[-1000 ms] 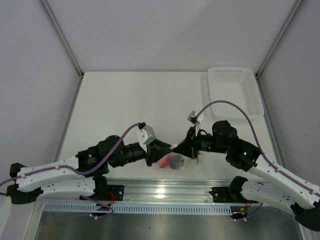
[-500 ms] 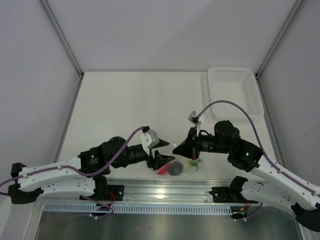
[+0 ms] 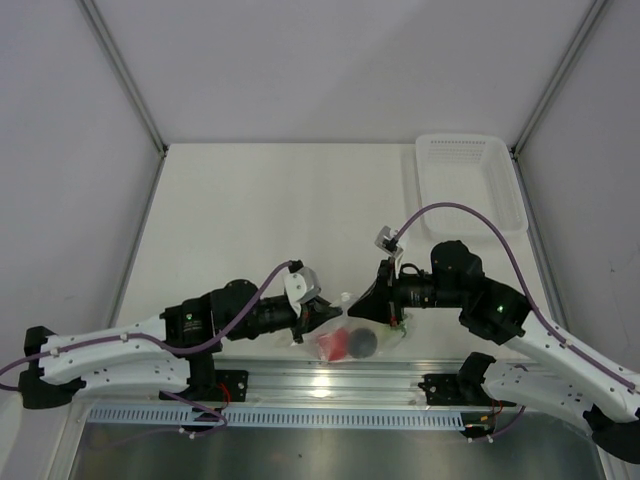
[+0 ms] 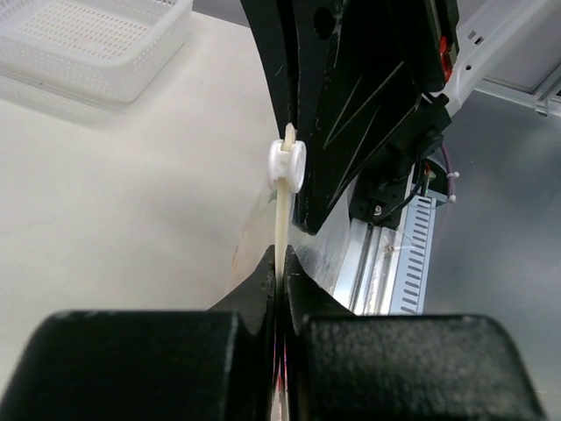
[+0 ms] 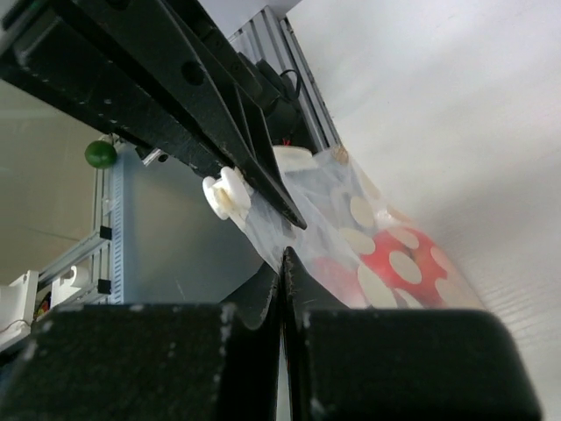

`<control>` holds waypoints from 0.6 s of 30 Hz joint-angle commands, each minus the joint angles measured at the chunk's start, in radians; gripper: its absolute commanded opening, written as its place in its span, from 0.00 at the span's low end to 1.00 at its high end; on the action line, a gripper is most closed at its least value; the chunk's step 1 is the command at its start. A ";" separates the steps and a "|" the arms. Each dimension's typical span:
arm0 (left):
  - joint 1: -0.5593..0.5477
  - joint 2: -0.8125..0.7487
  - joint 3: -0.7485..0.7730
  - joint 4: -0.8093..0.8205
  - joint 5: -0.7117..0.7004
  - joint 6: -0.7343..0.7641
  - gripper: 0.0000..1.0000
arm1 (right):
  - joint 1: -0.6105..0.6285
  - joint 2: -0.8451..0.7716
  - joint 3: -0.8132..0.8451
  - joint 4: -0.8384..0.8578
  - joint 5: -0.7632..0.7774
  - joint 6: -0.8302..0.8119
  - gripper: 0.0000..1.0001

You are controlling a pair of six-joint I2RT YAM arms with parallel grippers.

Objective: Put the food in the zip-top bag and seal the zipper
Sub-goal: Adjust the zipper food storage bag at the center of the board.

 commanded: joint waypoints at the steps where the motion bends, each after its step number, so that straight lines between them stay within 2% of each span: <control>1: 0.008 -0.045 -0.022 0.025 0.025 -0.028 0.00 | 0.001 -0.003 0.078 -0.042 -0.047 -0.052 0.09; 4: 0.008 -0.058 -0.035 0.031 0.033 -0.042 0.01 | 0.001 0.000 0.096 -0.055 -0.064 -0.077 0.20; 8: 0.007 -0.059 -0.036 0.027 0.037 -0.045 0.01 | 0.000 0.011 0.121 -0.053 -0.084 -0.097 0.21; 16: 0.008 -0.043 -0.027 0.034 0.042 -0.051 0.00 | 0.000 0.068 0.156 -0.058 -0.104 -0.126 0.21; 17: 0.008 -0.042 -0.027 0.033 0.068 -0.051 0.00 | 0.000 0.072 0.157 -0.055 -0.107 -0.126 0.19; 18: 0.008 -0.040 -0.025 0.033 0.071 -0.051 0.00 | 0.000 0.080 0.159 -0.049 -0.108 -0.126 0.10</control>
